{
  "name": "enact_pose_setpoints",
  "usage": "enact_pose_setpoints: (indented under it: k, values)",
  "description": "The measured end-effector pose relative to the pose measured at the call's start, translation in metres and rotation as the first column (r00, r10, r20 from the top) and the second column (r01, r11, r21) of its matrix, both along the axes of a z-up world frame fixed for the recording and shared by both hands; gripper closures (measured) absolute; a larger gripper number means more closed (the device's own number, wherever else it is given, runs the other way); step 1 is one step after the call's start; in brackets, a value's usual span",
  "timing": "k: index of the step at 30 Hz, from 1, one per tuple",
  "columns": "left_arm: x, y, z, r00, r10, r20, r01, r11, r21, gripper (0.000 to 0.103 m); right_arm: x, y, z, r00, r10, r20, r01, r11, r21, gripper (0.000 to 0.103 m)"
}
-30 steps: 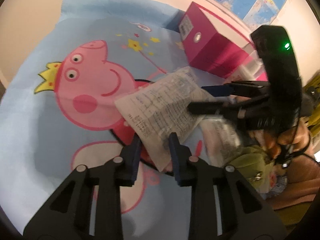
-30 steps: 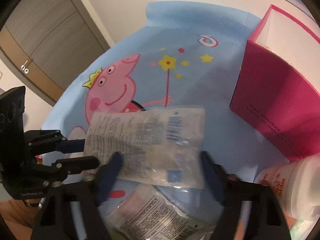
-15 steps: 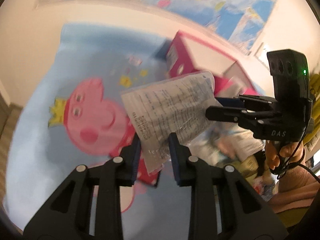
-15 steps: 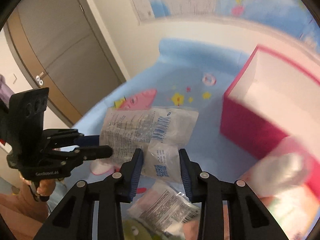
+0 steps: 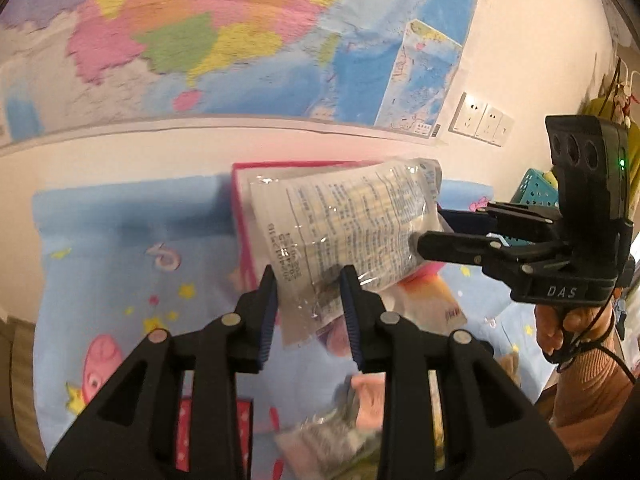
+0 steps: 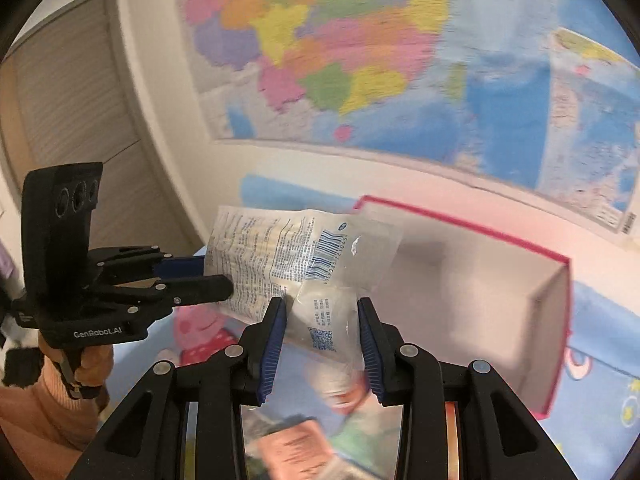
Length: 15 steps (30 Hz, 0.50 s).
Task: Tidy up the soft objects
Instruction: 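Carry the clear packet with the left gripper into the pink box and release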
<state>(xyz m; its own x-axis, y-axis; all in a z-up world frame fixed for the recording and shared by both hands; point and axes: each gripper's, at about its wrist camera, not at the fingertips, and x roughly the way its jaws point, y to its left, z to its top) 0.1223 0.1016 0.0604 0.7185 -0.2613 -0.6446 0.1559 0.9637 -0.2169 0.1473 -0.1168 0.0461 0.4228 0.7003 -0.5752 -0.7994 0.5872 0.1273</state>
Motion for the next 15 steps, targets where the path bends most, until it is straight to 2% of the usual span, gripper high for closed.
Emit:
enact_pose_setpoints:
  k: [4,6,15]
  values:
    - [0.031,-0.010,-0.006,0.999,-0.021,-0.047,0.021,1.000,0.003,0.070,0.028,-0.002,-0.010,0.998,-0.033,-0.057,0.032,0.999,-0.006,0.067]
    - [0.049,-0.012,-0.016,0.995,-0.028,-0.096,0.027,1.000,-0.016,0.069,0.040,-0.005,-0.016,0.996,-0.049,-0.080,0.048,0.999,-0.014,0.067]
    - [0.083,-0.016,-0.043,0.981,0.031,-0.193,-0.028,0.999,0.020,0.068,0.070,-0.002,-0.052,0.977,-0.068,-0.204,0.061,0.997,-0.041,0.064]
